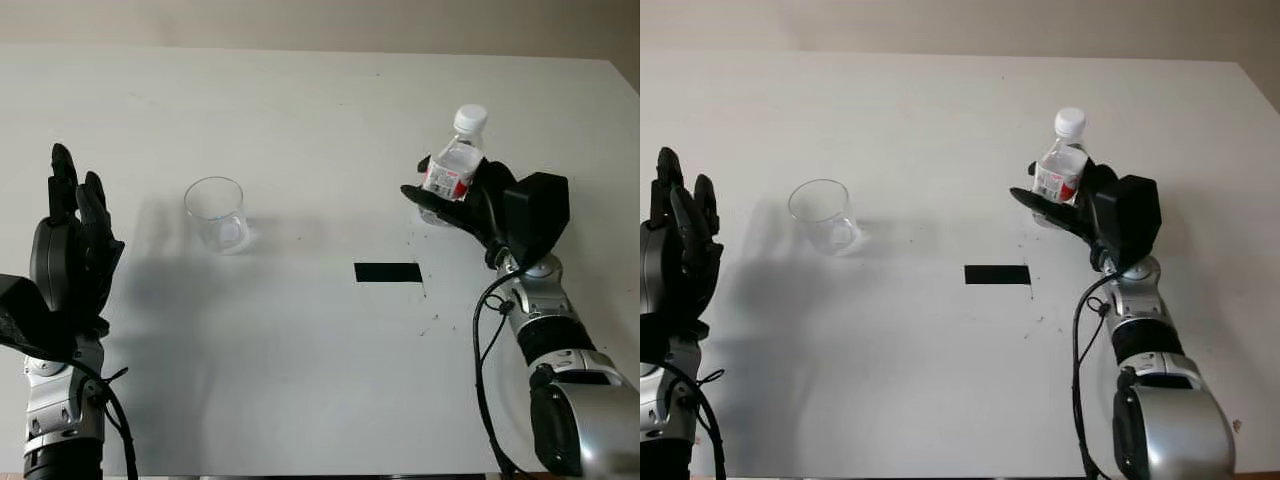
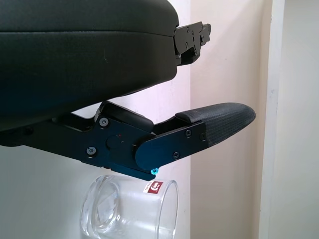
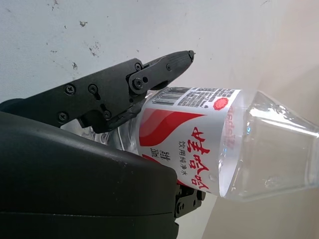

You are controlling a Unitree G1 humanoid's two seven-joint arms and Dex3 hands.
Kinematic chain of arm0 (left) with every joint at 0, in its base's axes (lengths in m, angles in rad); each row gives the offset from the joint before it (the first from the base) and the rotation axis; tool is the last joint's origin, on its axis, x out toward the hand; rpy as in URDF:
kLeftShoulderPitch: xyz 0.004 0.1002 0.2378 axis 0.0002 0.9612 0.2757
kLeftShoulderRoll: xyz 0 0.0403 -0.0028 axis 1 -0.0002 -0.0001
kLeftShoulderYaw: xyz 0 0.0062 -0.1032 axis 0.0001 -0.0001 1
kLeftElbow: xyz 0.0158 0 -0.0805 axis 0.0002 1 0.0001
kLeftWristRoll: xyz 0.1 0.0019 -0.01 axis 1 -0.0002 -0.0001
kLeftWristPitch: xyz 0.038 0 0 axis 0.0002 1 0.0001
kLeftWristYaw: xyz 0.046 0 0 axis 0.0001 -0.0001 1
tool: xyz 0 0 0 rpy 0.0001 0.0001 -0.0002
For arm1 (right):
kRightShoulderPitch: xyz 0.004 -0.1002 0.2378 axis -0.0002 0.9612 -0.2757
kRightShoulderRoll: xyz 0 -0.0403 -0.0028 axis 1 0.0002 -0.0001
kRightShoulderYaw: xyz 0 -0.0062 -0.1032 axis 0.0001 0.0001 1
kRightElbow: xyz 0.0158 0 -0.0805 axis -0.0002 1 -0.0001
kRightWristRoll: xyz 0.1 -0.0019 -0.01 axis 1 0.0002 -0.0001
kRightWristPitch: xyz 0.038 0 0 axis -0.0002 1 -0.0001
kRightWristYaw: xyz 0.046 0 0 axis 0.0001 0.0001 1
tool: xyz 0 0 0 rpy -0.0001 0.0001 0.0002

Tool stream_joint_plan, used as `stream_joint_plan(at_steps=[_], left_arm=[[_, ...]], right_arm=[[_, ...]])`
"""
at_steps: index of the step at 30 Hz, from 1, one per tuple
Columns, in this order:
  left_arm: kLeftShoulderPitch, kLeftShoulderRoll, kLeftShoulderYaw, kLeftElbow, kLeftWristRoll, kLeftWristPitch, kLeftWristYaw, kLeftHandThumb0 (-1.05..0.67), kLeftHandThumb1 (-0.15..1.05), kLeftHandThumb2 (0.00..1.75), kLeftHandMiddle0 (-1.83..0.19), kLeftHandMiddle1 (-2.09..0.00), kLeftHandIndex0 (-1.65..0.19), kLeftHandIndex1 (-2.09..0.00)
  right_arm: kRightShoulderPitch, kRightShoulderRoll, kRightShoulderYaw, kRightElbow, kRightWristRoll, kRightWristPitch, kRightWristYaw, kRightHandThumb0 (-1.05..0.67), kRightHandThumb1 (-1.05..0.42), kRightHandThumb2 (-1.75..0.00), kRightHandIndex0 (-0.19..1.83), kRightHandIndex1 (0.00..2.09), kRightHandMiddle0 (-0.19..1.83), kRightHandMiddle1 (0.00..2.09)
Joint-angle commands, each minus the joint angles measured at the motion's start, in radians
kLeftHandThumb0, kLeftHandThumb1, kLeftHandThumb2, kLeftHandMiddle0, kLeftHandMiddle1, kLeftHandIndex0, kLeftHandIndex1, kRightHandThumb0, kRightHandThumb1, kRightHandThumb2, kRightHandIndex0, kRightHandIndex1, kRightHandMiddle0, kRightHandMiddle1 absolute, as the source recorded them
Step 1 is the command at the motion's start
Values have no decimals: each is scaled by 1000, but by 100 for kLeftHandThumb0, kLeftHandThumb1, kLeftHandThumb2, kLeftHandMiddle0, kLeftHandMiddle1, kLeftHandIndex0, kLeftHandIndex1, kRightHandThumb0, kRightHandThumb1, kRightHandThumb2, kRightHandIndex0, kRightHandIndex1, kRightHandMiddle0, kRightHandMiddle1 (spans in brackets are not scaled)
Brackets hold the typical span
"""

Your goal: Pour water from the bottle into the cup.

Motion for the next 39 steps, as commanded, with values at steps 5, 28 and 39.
stream_joint_plan(at_steps=[5,28,39], left_arm=[[-8,-16,-7,14,1,-25,6,-72,105,74,13,-6,19,0],[8,-45,-31,2,19,-37,40,-75,105,71,12,-5,19,0],[25,-58,-35,-5,21,-52,50,-73,105,70,14,-5,19,-1]], right_arm=[[-36,20,40,45,-51,-77,-54,-29,-105,-22,135,209,136,209],[-557,162,322,294,-400,55,-318,-17,-105,-20,105,209,104,209],[-591,186,505,327,-598,81,-434,-19,-105,-15,106,209,90,209]])
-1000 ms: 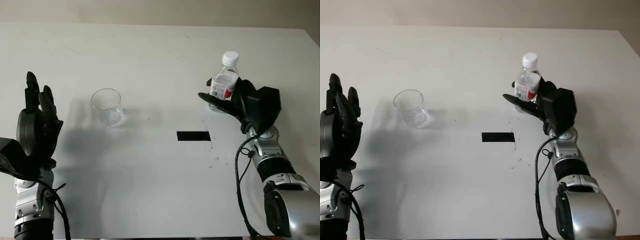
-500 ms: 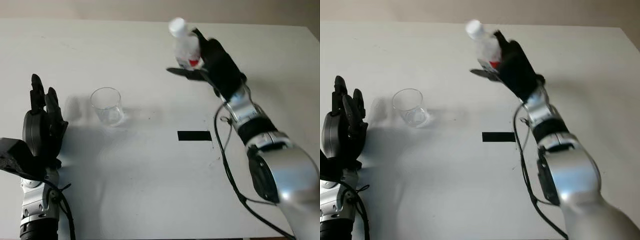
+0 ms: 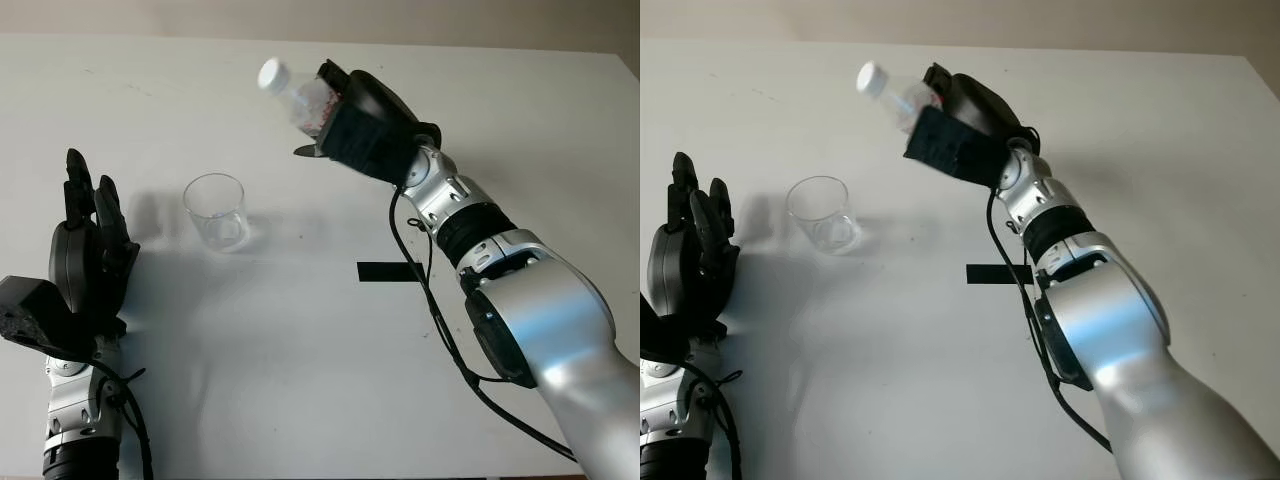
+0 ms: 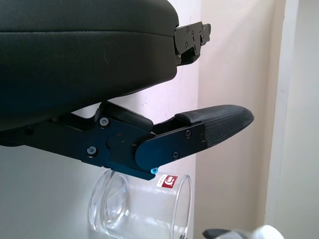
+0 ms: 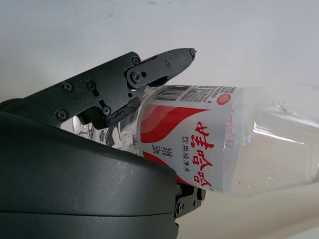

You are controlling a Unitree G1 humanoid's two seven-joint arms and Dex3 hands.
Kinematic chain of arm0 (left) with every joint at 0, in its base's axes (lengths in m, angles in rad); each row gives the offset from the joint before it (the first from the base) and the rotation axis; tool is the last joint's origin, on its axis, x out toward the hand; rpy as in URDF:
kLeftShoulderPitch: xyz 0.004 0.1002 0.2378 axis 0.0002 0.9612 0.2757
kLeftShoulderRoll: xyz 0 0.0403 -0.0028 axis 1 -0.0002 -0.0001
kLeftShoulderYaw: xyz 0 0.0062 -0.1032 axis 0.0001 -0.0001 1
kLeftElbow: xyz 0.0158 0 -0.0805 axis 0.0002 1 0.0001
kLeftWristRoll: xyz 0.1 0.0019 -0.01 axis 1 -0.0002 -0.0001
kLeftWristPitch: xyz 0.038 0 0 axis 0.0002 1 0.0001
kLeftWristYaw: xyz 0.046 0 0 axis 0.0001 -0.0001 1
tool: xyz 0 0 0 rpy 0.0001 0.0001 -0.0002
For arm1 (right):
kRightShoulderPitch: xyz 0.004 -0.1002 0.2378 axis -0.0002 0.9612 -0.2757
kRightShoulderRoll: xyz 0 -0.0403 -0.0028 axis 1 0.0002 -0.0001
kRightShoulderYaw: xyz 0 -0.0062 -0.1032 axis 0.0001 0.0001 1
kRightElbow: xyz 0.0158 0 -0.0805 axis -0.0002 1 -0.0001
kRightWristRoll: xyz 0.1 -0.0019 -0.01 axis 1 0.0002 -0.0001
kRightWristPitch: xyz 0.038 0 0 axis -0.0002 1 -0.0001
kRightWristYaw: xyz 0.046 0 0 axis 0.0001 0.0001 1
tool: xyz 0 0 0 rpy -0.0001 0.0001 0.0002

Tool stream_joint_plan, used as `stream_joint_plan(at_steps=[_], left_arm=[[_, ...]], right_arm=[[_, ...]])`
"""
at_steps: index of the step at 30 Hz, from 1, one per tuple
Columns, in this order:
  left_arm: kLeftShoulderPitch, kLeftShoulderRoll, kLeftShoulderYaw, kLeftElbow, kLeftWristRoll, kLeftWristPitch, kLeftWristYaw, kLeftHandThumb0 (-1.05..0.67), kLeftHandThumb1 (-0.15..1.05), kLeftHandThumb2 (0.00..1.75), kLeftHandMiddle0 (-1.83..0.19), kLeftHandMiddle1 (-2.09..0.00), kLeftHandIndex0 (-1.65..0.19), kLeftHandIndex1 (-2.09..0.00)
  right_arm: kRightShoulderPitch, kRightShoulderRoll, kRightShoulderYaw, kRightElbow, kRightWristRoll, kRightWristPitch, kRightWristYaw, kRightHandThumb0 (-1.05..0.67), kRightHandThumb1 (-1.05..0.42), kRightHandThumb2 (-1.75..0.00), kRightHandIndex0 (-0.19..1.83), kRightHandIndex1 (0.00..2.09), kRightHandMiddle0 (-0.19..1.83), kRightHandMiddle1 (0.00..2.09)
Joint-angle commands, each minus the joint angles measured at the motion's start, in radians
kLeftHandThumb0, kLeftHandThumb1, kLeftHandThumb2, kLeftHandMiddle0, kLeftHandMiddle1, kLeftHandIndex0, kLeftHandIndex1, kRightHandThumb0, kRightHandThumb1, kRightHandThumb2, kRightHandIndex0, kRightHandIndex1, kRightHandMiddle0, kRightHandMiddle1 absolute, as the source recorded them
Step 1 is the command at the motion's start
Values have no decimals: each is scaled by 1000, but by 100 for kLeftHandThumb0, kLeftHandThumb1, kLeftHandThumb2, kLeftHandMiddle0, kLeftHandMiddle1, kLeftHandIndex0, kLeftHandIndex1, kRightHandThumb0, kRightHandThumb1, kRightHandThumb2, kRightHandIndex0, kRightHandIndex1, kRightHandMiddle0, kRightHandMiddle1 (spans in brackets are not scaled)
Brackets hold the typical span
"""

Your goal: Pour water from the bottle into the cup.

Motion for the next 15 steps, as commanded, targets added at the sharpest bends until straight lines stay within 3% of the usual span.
stream_joint_plan(at_steps=[1,8,15], left_arm=[[22,-13,-3,-22,4,-9,6,-74,105,69,13,-5,18,-1],[26,-18,-8,-4,7,-41,-9,-74,105,67,15,-5,19,-3],[17,-34,3,33,-27,-58,-26,-75,105,68,17,-5,19,-1]], right_arm=[[-36,9,30,4,-27,1,-22,-19,-105,-15,101,209,79,209],[-38,16,112,0,-107,-36,-105,-18,-105,-13,81,209,38,209],[-43,23,162,3,-157,-52,-174,-20,-105,-17,82,209,29,209]])
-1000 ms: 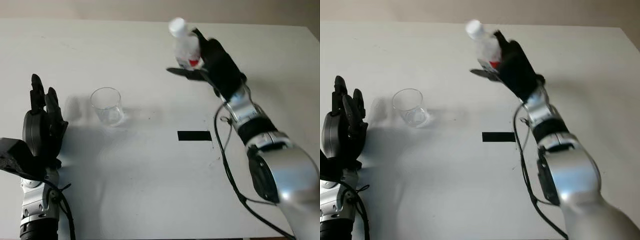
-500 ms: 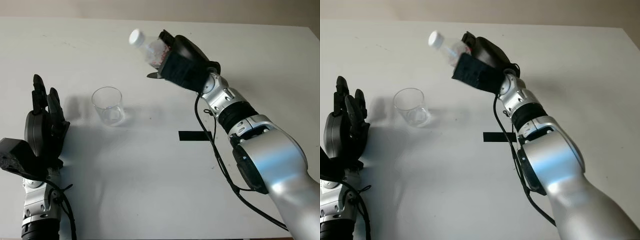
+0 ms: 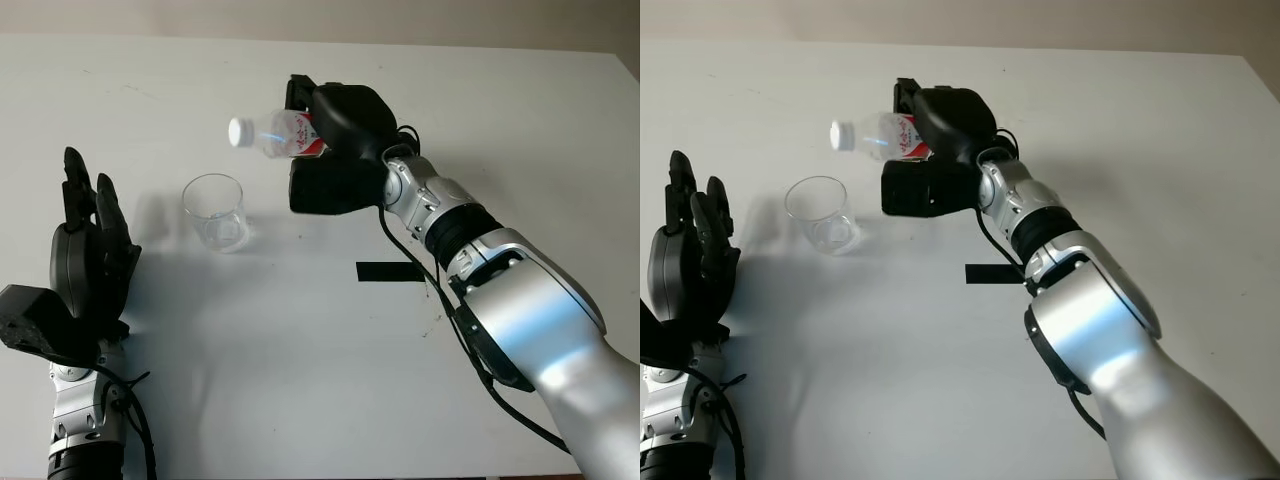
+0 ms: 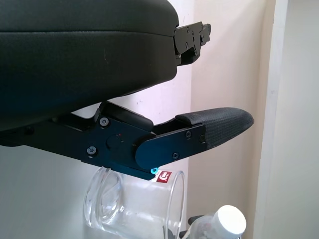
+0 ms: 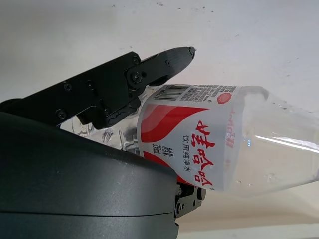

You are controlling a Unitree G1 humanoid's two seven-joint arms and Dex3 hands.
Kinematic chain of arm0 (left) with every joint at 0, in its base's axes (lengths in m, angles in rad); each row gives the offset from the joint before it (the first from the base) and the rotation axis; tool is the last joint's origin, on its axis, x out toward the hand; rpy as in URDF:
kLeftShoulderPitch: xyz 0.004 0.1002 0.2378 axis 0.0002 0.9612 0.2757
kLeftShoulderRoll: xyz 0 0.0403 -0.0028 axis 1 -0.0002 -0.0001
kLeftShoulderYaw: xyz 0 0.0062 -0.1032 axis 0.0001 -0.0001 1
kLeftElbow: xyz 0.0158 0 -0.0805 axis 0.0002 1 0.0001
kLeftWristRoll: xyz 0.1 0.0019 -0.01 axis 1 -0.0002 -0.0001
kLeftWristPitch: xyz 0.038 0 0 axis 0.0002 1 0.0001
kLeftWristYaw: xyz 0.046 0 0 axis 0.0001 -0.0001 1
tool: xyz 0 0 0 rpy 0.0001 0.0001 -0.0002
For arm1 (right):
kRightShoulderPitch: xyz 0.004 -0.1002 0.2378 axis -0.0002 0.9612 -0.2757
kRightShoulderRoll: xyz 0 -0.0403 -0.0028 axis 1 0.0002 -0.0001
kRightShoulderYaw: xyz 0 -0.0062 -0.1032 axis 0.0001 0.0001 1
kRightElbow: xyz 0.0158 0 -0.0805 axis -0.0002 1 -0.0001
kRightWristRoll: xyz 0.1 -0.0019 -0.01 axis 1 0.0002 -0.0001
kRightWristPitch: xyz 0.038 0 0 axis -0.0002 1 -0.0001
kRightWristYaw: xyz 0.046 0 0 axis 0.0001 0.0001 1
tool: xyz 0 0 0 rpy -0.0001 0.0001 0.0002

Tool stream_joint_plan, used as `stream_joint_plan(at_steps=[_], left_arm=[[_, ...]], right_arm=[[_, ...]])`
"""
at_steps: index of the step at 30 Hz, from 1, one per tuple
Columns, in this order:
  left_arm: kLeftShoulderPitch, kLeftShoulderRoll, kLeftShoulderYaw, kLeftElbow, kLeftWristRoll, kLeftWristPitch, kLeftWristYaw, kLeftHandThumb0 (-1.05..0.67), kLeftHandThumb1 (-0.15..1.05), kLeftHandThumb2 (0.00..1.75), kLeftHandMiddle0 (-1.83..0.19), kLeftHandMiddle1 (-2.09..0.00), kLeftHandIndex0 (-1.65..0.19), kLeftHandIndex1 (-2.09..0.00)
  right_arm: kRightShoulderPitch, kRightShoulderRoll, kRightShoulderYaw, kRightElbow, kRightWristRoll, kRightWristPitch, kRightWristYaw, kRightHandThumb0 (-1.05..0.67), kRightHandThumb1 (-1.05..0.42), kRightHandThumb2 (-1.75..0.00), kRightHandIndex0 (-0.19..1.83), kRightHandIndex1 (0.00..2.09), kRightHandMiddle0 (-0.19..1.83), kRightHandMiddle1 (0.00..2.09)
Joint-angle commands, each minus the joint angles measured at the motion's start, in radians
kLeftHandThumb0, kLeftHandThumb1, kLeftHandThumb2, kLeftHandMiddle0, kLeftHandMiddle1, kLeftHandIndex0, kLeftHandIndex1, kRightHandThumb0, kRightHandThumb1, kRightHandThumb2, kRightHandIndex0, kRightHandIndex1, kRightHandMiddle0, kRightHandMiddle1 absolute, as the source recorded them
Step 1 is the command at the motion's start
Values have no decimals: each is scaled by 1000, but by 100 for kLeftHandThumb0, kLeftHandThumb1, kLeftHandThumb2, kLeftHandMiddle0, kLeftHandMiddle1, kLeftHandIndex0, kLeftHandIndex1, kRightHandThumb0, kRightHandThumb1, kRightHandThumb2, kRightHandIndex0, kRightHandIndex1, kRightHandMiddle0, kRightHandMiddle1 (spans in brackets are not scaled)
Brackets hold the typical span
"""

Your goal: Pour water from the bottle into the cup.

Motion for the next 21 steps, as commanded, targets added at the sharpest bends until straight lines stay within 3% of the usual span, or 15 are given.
stream_joint_plan(at_steps=[1,11,15,21], left_arm=[[13,-21,3,24,-16,-13,-5,-75,105,68,17,-5,19,-1],[4,-27,3,45,-24,-29,-10,-74,105,69,18,-5,19,0],[4,-27,1,44,-15,-28,-1,-75,105,67,17,-6,19,0],[5,-29,-3,42,-15,-27,-1,-75,105,68,17,-5,19,0]], right_arm=[[-41,10,8,1,-5,-13,-15,-19,-105,-18,83,209,29,209],[-55,6,56,-1,-52,-24,-84,-19,-105,-16,93,209,14,204],[-60,3,97,0,-96,-24,-145,-21,-105,-14,94,209,16,209],[-80,10,187,3,-196,29,-228,-26,-103,-10,97,209,35,209]])
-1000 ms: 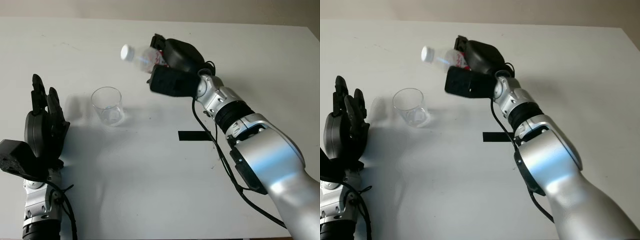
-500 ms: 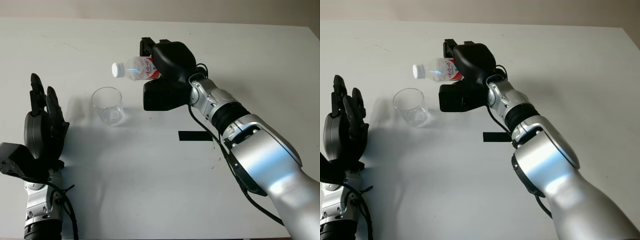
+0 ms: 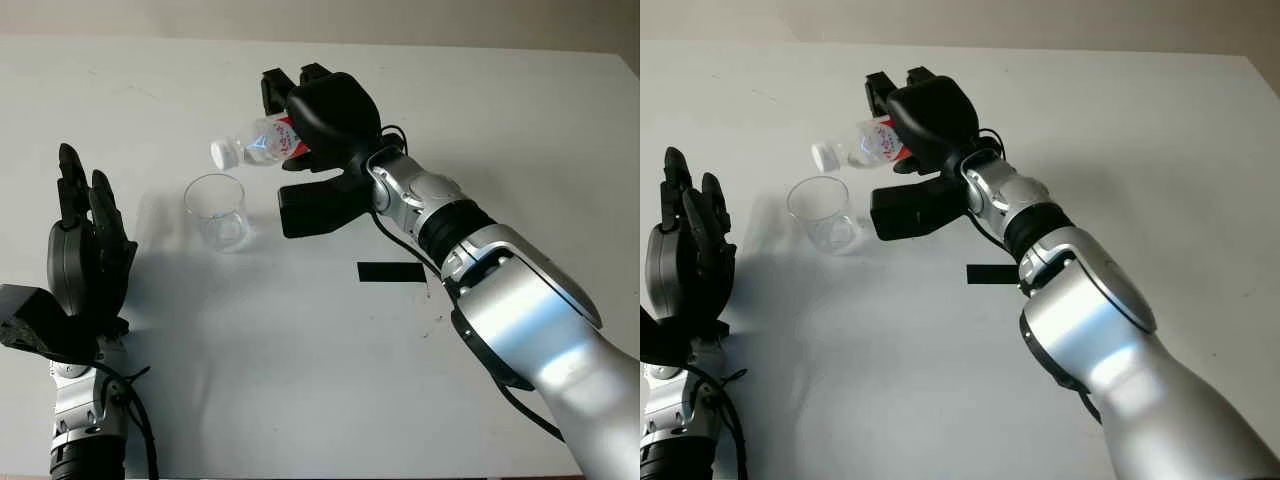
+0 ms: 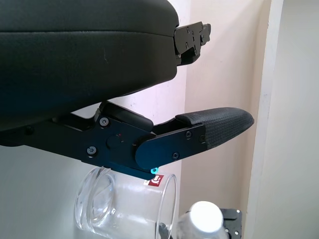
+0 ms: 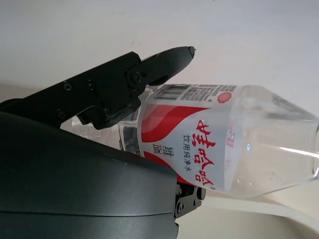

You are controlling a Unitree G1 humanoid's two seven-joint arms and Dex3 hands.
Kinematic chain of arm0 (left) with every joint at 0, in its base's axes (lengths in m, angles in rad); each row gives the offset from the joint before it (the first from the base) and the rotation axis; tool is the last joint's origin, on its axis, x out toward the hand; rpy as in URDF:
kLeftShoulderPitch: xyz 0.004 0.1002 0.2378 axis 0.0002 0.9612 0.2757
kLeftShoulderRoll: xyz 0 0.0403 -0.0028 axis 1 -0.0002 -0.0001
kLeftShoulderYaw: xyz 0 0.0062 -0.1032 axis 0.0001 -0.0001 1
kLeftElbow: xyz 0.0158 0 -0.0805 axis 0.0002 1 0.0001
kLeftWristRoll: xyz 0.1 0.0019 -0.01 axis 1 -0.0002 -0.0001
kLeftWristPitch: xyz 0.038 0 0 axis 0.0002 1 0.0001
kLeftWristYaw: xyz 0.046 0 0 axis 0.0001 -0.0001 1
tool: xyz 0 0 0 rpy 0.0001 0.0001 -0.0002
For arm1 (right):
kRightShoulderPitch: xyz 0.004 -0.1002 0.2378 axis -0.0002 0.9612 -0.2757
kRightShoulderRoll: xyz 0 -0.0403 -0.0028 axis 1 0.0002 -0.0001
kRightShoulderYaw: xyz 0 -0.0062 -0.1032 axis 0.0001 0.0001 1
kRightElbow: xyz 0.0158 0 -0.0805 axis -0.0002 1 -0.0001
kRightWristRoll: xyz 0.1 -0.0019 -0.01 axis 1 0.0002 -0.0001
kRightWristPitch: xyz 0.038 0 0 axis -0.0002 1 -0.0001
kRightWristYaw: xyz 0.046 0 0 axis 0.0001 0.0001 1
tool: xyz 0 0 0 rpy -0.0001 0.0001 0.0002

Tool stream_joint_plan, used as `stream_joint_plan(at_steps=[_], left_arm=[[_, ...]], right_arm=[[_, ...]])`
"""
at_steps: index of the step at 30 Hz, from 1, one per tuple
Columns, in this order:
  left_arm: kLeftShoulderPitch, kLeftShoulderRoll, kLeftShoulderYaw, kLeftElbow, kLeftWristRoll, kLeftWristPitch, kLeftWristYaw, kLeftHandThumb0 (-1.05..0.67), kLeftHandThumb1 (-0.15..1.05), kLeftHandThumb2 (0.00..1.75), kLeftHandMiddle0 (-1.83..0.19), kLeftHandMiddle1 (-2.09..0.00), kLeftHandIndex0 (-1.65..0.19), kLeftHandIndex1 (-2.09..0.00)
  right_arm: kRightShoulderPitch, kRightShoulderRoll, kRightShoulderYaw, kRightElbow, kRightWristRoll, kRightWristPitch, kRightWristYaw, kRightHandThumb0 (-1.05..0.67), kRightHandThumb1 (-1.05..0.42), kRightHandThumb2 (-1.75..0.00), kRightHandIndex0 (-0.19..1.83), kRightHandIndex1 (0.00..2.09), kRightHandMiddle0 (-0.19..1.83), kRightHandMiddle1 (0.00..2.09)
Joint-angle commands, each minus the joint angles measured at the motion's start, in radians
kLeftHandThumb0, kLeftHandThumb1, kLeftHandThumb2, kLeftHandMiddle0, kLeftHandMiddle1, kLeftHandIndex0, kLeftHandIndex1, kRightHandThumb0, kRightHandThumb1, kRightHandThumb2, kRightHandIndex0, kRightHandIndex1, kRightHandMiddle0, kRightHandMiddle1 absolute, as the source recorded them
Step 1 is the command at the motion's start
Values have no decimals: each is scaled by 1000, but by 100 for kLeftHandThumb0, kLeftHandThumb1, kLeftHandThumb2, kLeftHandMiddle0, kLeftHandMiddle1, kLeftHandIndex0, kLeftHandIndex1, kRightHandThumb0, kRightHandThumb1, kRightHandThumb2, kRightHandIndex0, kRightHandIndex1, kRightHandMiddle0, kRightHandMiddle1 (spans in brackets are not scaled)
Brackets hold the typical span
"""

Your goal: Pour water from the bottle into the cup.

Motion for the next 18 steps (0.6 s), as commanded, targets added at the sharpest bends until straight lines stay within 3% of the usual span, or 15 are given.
stream_joint_plan(at_steps=[1,4,14,18], left_arm=[[21,-25,-7,24,3,-11,1,-75,105,68,17,-5,19,0],[21,-26,-7,25,-2,-11,-2,-76,105,68,17,-5,19,0],[18,-30,-12,30,6,-10,10,-77,105,66,15,-6,19,0],[14,-31,-10,36,3,-12,9,-77,105,66,14,-6,19,-1]], right_arm=[[-50,5,33,1,-35,23,-46,-30,-101,-8,96,209,30,206],[-58,6,71,3,-78,51,-94,-33,-99,-6,98,209,27,198],[-78,7,151,10,-153,88,-166,-32,-100,-6,110,209,57,209],[-82,7,157,9,-152,89,-176,-33,-101,-6,111,209,59,209]])
